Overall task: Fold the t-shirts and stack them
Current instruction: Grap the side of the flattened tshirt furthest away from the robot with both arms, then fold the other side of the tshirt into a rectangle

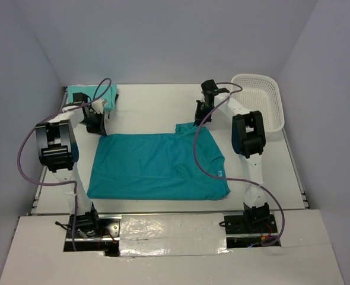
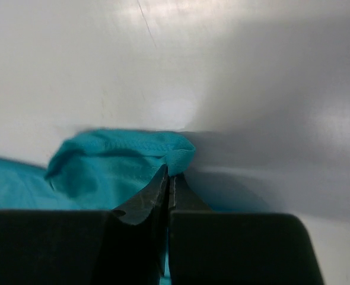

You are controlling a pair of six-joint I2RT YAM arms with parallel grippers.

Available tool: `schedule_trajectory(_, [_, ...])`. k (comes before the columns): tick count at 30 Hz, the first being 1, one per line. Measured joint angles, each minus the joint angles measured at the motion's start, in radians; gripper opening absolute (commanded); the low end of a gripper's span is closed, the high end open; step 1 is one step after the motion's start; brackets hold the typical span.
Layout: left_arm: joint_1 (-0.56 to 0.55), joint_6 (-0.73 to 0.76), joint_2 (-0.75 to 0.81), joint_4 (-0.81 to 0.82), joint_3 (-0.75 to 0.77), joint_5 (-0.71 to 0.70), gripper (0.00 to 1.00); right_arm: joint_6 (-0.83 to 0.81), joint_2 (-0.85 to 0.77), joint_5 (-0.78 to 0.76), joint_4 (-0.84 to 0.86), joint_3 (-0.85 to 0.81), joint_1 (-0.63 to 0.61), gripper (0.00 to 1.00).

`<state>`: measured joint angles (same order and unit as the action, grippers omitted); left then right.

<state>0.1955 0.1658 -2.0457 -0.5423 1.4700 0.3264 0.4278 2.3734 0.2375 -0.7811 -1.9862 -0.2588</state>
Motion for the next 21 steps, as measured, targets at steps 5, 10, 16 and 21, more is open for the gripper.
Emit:
schedule_trajectory(5, [0.006,0.069,0.077,-0.032,-0.055,0.002,0.00,-0.008,-0.205,-0.016,0.016,0.219,0.000,0.00])
schedule_trajectory(10, [0.024,0.121,0.212,-0.058,-0.095,0.014,0.00,-0.007,-0.436,-0.018,0.071,0.376,-0.001,0.00])
schedule_trajectory(16, [0.033,0.211,0.376,-0.071,-0.201,0.045,0.00,-0.002,-0.670,-0.024,0.143,0.646,-0.031,0.00])
schedule_trajectory(21, [0.042,0.330,0.511,-0.124,-0.377,0.029,0.00,0.035,-0.851,-0.028,0.174,0.958,-0.079,0.00])
